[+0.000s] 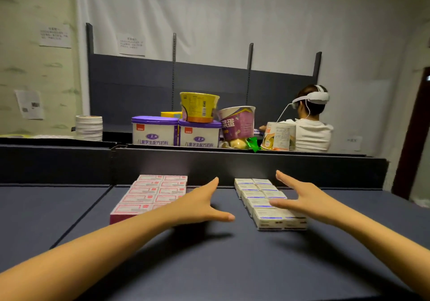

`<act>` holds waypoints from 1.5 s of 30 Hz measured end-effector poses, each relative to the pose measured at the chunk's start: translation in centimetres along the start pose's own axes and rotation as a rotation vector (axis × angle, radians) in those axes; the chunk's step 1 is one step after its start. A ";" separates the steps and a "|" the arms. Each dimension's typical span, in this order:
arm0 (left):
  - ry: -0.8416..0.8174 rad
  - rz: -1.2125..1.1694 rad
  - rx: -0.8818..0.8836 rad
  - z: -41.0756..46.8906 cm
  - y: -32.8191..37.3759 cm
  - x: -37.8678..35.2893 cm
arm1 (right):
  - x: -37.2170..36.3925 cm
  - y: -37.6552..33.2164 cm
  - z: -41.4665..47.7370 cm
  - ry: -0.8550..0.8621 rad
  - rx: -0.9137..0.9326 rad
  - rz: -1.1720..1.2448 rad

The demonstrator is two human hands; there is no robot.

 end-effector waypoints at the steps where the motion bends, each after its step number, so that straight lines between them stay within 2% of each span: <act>1: -0.001 -0.015 0.043 1.2 0.4 -0.5 | 0.4 1.8 0.5 0.008 -0.019 0.006; 7: 0.062 -0.208 0.230 6.0 2.5 -2.8 | -0.1 9.1 3.3 -0.076 -0.109 0.099; 12: -0.010 -0.199 0.321 8.1 3.6 -4.7 | -2.1 9.0 5.0 -0.177 -0.047 0.209; 21: -0.103 -0.238 0.211 9.9 4.9 -6.1 | -2.7 8.2 6.1 -0.190 0.025 0.254; 26: -0.110 -0.162 0.308 8.5 2.7 -5.7 | -2.0 9.8 4.7 -0.197 -0.083 0.275; 30: -0.156 0.017 0.234 5.3 2.3 -6.4 | -2.7 11.0 1.5 -0.329 -0.003 0.310; 33: -0.177 0.102 0.081 4.1 3.8 -6.9 | -2.7 10.7 0.4 -0.362 0.034 0.282; 36: -0.151 0.125 -0.016 4.1 4.6 -7.3 | -2.7 8.3 -0.1 -0.384 0.163 0.361; 45: -0.080 0.080 -0.018 4.2 4.4 -7.3 | -2.7 5.9 -0.2 -0.299 0.251 0.239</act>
Point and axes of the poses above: each hand's wrist, its own z-axis towards the middle knuckle, its own x-axis out of the back of the hand, y = z × x, the point moved 5 cm from there along z, towards the middle knuckle, and after that the axes turned 15 degrees about x, right-handed, at the moved point
